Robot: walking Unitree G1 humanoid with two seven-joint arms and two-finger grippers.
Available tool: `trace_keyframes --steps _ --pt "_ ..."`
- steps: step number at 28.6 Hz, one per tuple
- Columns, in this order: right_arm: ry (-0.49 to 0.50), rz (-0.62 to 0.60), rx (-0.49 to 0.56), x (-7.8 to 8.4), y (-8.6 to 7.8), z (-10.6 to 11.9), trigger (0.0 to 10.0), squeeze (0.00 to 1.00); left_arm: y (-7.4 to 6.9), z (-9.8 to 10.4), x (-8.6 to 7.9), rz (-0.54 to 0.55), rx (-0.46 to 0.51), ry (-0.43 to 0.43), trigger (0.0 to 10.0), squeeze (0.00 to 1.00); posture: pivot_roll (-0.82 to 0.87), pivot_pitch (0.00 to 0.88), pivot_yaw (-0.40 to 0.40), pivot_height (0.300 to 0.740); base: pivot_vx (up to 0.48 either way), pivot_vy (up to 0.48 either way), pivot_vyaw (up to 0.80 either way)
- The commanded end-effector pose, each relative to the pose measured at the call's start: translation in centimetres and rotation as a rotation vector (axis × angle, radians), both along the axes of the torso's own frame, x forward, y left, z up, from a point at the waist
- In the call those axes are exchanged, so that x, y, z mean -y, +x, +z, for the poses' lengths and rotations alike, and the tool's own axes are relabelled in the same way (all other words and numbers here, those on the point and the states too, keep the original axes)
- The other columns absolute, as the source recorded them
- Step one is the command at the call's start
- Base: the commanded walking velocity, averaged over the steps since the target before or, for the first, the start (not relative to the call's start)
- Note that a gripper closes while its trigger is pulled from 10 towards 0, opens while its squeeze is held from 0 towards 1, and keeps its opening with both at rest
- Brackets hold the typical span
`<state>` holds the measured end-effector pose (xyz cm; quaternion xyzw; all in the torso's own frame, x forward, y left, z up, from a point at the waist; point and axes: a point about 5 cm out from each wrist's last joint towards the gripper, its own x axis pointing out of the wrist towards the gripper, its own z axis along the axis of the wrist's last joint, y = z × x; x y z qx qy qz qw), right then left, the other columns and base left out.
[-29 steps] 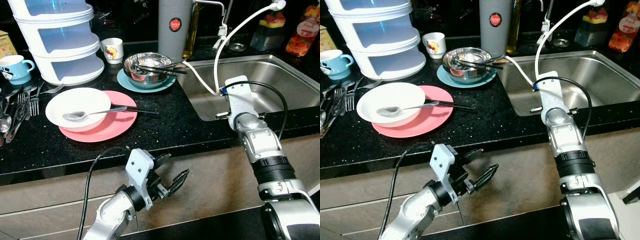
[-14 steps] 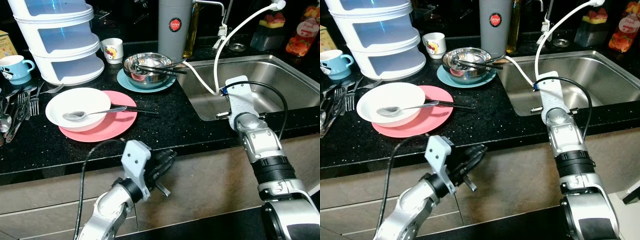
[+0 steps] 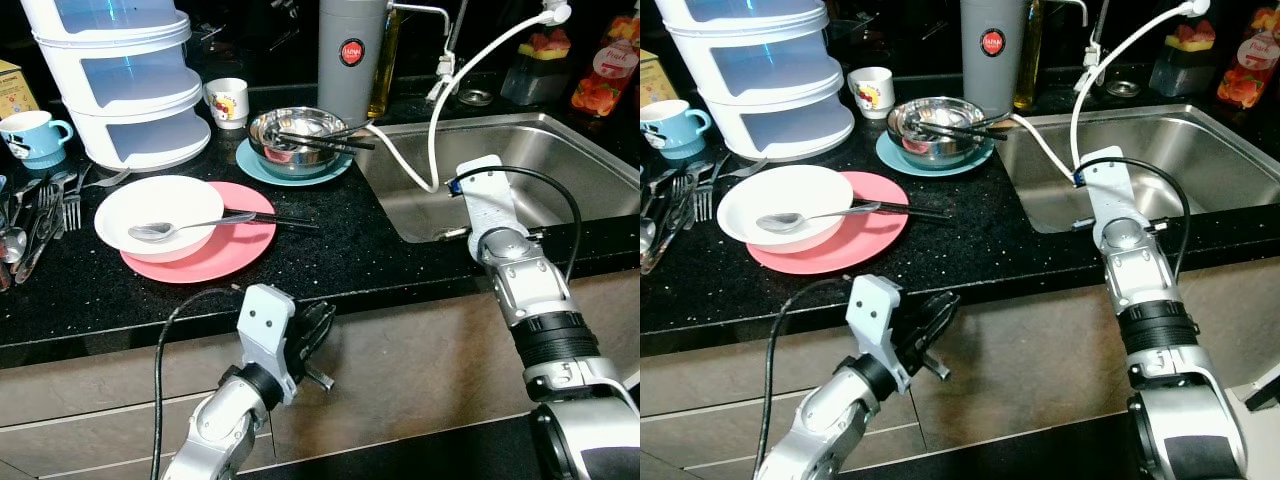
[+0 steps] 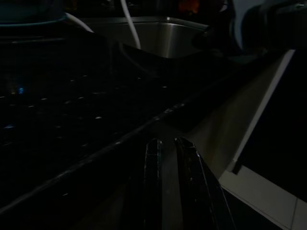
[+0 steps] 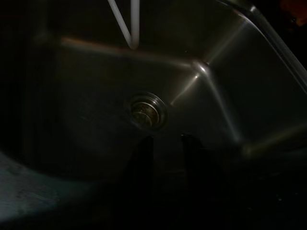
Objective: Kitchen organization
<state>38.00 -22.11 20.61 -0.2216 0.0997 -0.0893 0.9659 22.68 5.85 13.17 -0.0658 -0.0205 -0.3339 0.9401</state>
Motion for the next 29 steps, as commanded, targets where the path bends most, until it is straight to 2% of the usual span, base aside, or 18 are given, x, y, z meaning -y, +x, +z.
trace_keyframes --steps 1,4,5,6,8,10,11,12,13,14,15,17,20,23,29 --pt "0.021 0.009 0.005 -0.1 0.0 0.1 10.0 1.0 -0.1 -0.4 0.1 -0.006 -0.021 0.017 10.0 0.0 0.1 0.0 -0.006 0.74 0.0 0.0 0.0" --pt "0.029 0.007 0.024 -0.1 0.1 0.3 10.0 1.0 -0.1 -0.3 0.1 -0.003 -0.013 0.021 10.0 0.0 0.1 0.0 -0.005 0.74 0.0 0.0 0.0" --pt "0.052 0.012 0.045 -0.2 0.1 0.6 10.0 0.91 -0.1 -0.2 0.0 -0.002 -0.004 0.027 10.0 0.0 0.1 0.0 -0.007 0.74 0.0 0.0 0.0" --pt "0.203 0.075 0.15 -1.1 0.2 1.8 10.0 0.0 0.2 0.4 -0.3 0.026 0.025 0.028 10.0 0.0 0.1 0.0 -0.009 0.74 0.0 0.0 0.0" --pt "0.316 0.126 0.221 -1.6 0.1 2.8 10.0 0.0 0.3 0.8 -0.5 0.049 0.045 0.029 10.0 0.0 0.1 0.0 -0.009 0.74 0.0 0.0 0.0" --pt "0.335 0.141 0.238 -1.8 0.1 3.0 10.0 0.0 0.4 0.9 -0.6 0.055 0.05 0.029 10.0 0.0 0.1 0.0 -0.009 0.74 0.0 0.0 0.0" --pt "0.394 0.21 0.266 -2.3 -0.2 3.3 10.0 0.0 0.5 1.1 -0.8 0.073 0.062 0.031 10.0 0.0 0.1 0.0 -0.012 0.74 0.0 0.0 0.0" --pt "0.394 0.21 0.266 -2.3 -0.2 3.3 10.0 0.0 0.5 1.1 -0.8 0.073 0.062 0.031 10.0 0.0 0.1 0.0 -0.012 0.74 0.0 0.0 0.0" --pt "0.499 0.27 0.293 -2.6 -0.5 3.6 10.0 0.0 0.6 1.3 -1.0 0.101 0.077 0.027 10.0 0.0 0.1 0.0 -0.012 0.74 0.0 0.0 0.0" --pt "0.564 0.315 0.314 -2.9 -0.7 3.9 10.0 0.0 0.6 1.5 -1.2 0.125 0.089 0.023 10.0 0.0 0.1 0.0 -0.012 0.74 0.0 0.0 0.0" --pt "0.564 0.315 0.314 -2.9 -0.7 3.9 10.0 0.0 0.6 1.5 -1.2 0.125 0.089 0.023 10.0 0.0 0.1 0.0 -0.012 0.74 0.0 0.0 0.0" --pt "0.596 0.462 0.365 -4.0 -1.5 4.5 10.0 0.0 0.4 1.9 -2.3 0.224 0.124 0.031 10.0 0.0 0.11 0.0 -0.013 0.74 0.0 0.0 0.8" --pt "0.613 0.508 0.387 -4.3 -1.8 4.9 10.0 0.0 0.2 1.9 -2.7 0.251 0.127 0.038 10.0 0.0 0.12 0.0 -0.015 0.74 0.0 0.0 0.8" --pt "0.652 0.672 0.435 -5.1 -2.8 5.9 10.0 0.0 -0.6 1.6 -3.3 0.304 0.123 0.045 10.0 0.0 0.12 0.0 -0.02 0.74 0.0 0.0 0.8" --pt "0.602 0.826 0.456 -5.9 -3.6 6.4 10.0 0.0 -1.5 1.1 -4.0 0.356 0.117 0.079 10.0 0.0 0.14 0.0 -0.032 0.74 0.0 0.0 0.79"
